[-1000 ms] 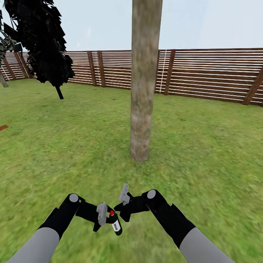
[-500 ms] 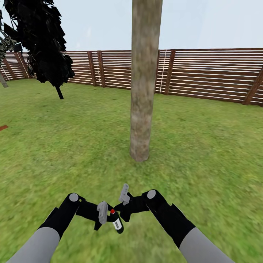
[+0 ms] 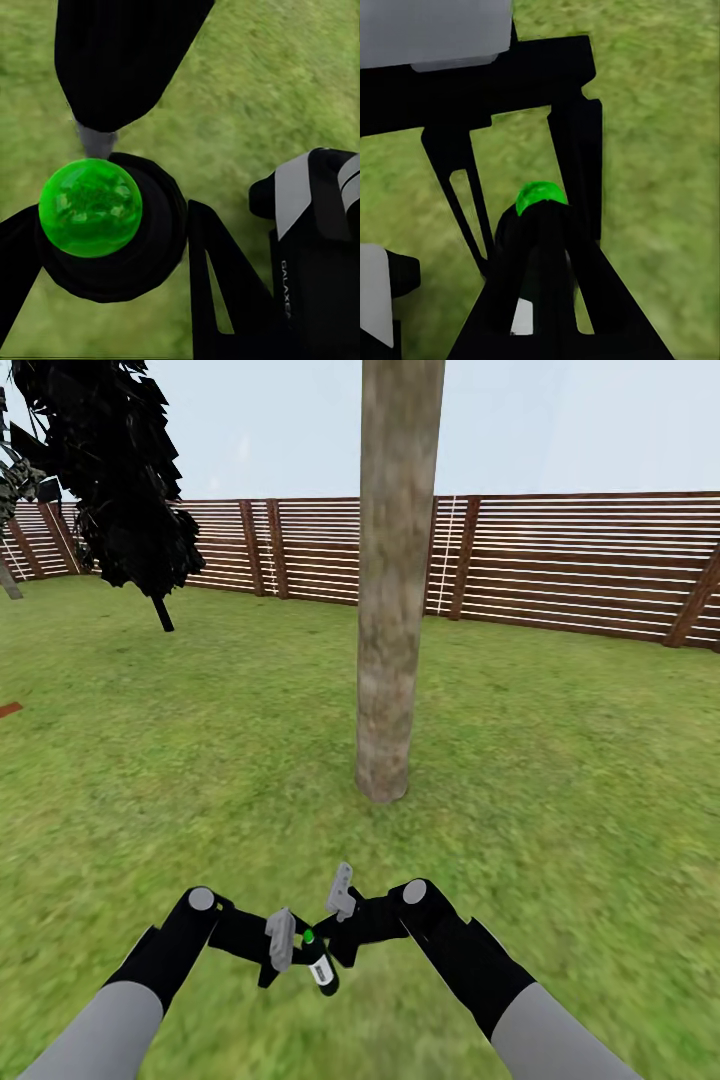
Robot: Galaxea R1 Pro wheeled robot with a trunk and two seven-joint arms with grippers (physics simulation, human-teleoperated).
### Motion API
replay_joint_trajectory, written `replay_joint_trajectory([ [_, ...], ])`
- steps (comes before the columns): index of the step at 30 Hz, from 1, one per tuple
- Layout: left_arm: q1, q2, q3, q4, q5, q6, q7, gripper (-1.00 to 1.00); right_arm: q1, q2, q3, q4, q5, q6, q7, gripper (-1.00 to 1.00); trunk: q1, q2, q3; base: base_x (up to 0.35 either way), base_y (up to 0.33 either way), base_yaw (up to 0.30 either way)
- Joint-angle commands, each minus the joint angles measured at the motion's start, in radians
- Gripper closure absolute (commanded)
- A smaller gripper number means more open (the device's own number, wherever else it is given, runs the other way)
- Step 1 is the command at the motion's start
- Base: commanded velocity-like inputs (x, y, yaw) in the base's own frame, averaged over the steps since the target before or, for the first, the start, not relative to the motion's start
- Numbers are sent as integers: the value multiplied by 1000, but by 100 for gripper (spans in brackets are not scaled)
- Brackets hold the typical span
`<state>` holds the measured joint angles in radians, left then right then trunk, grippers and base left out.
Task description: In the garden, pick up the pesticide atomizer on the floor and spray pesticide onto both trees until each tree trunk is fully covered.
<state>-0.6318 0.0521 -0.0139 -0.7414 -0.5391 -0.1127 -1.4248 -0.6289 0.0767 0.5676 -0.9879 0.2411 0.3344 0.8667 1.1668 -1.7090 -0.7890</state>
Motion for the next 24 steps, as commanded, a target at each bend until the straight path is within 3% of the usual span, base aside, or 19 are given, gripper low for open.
replay_joint_trajectory([
  [1,1,2,-1,3,-4,0,2,100,0,0,0,0,0,0,0,100,0,0,0,0,0,0],
  [3,0,14,-2,6,-11,0,4,100,0,0,0,0,1,0,0,100,0,0,0,0,0,0],
  [6,0,72,-1,7,-51,4,18,100,0,0,0,0,1,0,0,100,0,0,0,0,0,0],
  [8,2,100,0,8,-65,7,68,100,0,-1,-2,0,2,-1,-2,100,0,0,0,0,0,0],
  [9,4,110,1,10,-67,9,114,100,0,-2,-4,0,2,-2,-3,100,0,0,0,0,0,0],
  [11,12,118,19,14,-64,31,267,100,1,-8,-7,3,3,-1,-12,100,0,0,0,0,0,0],
  [13,14,116,88,40,-57,70,392,100,3,-11,-24,67,2,-3,-69,100,0,0,0,0,0,0],
  [14,15,109,181,65,-43,92,464,100,3,-12,-92,129,1,-5,-196,100,0,0,0,0,0,0],
  [16,15,101,348,121,-9,104,561,100,3,-11,-294,226,-2,-36,-484,100,0,0,0,0,0,0],
  [17,15,93,391,139,9,106,604,100,3,-11,-370,251,-3,-71,-549,100,0,0,0,0,0,0],
  [18,15,79,417,149,28,108,666,100,4,-11,-437,270,-3,-111,-586,100,0,0,0,0,0,0],
  [19,15,57,432,154,49,110,756,100,4,-11,-502,287,-3,-143,-607,-100,0,0,0,0,0,0],
  [21,15,1,443,158,87,150,939,100,4,-11,-595,318,-2,-172,-632,-100,0,0,0,0,0,0],
  [22,15,-40,444,158,110,190,1028,100,5,-11,-619,339,-2,-191,-671,-100,0,0,0,0,0,0],
  [24,13,-93,443,158,134,219,1112,100,7,-11,-631,368,-3,-244,-763,-100,0,0,0,0,0,0],
])
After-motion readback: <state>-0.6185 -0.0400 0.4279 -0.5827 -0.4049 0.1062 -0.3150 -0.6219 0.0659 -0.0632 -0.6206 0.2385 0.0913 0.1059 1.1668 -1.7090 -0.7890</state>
